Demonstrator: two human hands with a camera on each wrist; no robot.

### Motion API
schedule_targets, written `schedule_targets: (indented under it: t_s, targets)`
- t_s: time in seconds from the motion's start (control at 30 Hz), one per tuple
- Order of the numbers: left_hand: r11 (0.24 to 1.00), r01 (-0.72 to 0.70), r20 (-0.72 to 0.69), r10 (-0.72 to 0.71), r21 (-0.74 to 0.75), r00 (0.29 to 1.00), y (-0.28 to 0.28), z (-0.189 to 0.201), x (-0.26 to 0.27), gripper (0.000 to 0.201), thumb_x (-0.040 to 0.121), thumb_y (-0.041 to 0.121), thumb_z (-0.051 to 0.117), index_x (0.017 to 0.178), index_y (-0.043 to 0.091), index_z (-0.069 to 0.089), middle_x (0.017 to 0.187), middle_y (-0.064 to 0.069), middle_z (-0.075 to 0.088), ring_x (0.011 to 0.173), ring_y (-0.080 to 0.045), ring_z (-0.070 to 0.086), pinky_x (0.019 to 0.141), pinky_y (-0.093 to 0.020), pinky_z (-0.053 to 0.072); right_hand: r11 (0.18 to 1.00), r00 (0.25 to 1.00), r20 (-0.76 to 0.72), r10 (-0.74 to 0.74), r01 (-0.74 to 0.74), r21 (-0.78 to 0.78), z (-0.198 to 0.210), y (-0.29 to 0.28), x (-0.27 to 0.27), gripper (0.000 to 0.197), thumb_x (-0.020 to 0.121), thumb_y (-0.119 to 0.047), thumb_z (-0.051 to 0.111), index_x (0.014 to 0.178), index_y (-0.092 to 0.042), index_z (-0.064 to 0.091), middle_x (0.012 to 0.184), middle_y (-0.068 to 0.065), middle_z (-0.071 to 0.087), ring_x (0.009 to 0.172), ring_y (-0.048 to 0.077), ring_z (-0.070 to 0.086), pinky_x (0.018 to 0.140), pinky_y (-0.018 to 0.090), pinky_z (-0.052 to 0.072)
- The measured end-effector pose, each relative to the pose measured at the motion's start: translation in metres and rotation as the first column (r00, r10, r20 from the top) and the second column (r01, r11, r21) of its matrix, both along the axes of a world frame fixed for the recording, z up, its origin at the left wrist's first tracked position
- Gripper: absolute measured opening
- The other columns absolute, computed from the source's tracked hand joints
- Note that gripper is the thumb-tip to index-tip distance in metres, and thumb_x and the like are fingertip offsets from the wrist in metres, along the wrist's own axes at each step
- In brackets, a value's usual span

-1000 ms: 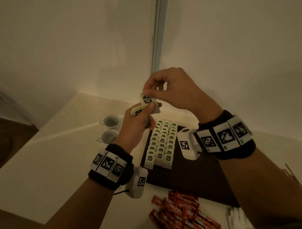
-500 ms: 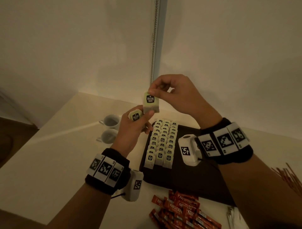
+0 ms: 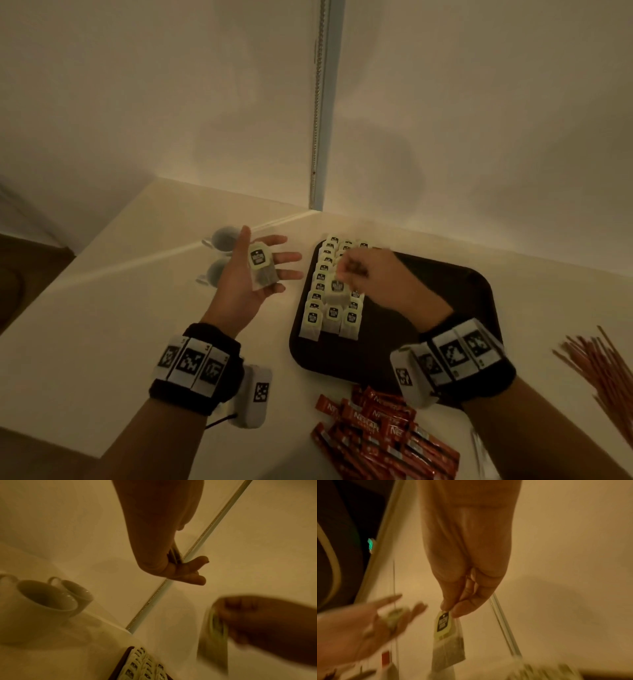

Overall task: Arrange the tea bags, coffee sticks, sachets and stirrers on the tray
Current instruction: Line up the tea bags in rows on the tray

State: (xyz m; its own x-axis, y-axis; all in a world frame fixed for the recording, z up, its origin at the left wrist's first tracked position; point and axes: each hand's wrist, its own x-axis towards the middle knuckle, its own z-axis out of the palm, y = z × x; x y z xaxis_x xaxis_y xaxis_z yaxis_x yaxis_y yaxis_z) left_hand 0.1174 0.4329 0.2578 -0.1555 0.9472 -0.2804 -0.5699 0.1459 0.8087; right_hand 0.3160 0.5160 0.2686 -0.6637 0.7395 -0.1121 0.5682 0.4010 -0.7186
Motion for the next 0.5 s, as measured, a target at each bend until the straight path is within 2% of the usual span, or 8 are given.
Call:
schedule_targets:
  t_s: [0.1, 0.2, 0.27, 0.37, 0.43, 0.5]
  targets:
    - [0.999, -0.043, -0.011, 0.043, -0.012, 0.999, -0.006, -0.01, -0.008, 0.059, 0.096, 0.058, 0.023, 0.104, 0.01, 0.059, 0.086, -0.013, 0.071, 0.062, -0.024, 0.068, 0.042, -0.019, 0.044, 0.985, 0.984, 0.177, 0.028, 0.003, -0.17, -0.062, -0.006, 0.008, 0.007, 0.092, -0.011, 0.054, 0.097, -0.012, 0.059, 0.086, -0.007, 0.058, 0.072, 0.003, 0.056, 0.058, 0.009, 0.045]
    - [0.998, -0.049, -0.022, 0.048, -0.039, 0.999, -0.008, -0.013, -0.011, 0.058, 0.096, 0.057, 0.026, 0.103, 0.01, 0.06, 0.087, -0.014, 0.071, 0.061, -0.026, 0.068, 0.041, -0.019, 0.044, 0.972, 0.969, 0.248, 0.005, 0.053, -0.229, -0.104, -0.008, 0.012, 0.01, 0.091, -0.012, 0.056, 0.1, -0.008, 0.06, 0.09, -0.004, 0.057, 0.077, 0.005, 0.054, 0.061, 0.01, 0.042]
    - [0.998, -0.041, -0.014, 0.041, -0.039, 0.999, -0.008, -0.013, -0.012, 0.058, 0.092, 0.058, 0.03, 0.103, 0.01, 0.06, 0.085, -0.014, 0.071, 0.06, -0.026, 0.068, 0.04, -0.019, 0.044, 0.964, 0.965, 0.253, -0.064, 0.126, -0.236, -0.122, -0.007, 0.011, 0.003, 0.091, -0.013, 0.058, 0.093, -0.012, 0.059, 0.084, -0.008, 0.054, 0.077, 0.005, 0.054, 0.062, 0.011, 0.044]
    - [0.999, -0.039, -0.001, 0.039, -0.027, 0.999, -0.008, -0.015, -0.014, 0.065, 0.081, 0.064, 0.032, 0.105, 0.01, 0.059, 0.084, -0.014, 0.071, 0.059, -0.026, 0.068, 0.04, -0.019, 0.045, 0.957, 0.959, 0.22, -0.177, 0.22, -0.19, -0.137, -0.005, 0.008, 0.019, 0.089, -0.013, 0.06, 0.076, -0.024, 0.052, 0.083, -0.008, 0.055, 0.084, 0.011, 0.057, 0.066, 0.012, 0.045]
    - [0.999, -0.045, 0.007, 0.045, -0.028, 0.999, -0.008, -0.017, -0.015, 0.069, 0.08, 0.066, 0.031, 0.108, 0.009, 0.057, 0.085, -0.015, 0.071, 0.06, -0.026, 0.068, 0.041, -0.02, 0.045, 0.958, 0.962, 0.184, -0.202, 0.234, -0.168, -0.141, -0.005, 0.005, 0.019, 0.088, -0.01, 0.06, 0.076, -0.021, 0.053, 0.086, -0.004, 0.057, 0.086, 0.012, 0.057, 0.065, 0.011, 0.044]
    - [0.998, -0.048, 0.013, 0.049, -0.026, 0.999, -0.007, -0.018, -0.016, 0.077, 0.072, 0.073, 0.038, 0.113, 0.01, 0.054, 0.087, -0.016, 0.072, 0.061, -0.027, 0.068, 0.041, -0.02, 0.046, 0.957, 0.962, 0.163, -0.221, 0.246, -0.152, -0.144, -0.006, 0.001, 0.007, 0.088, -0.008, 0.06, 0.084, -0.014, 0.058, 0.088, -0.002, 0.057, 0.085, 0.011, 0.055, 0.062, 0.009, 0.042]
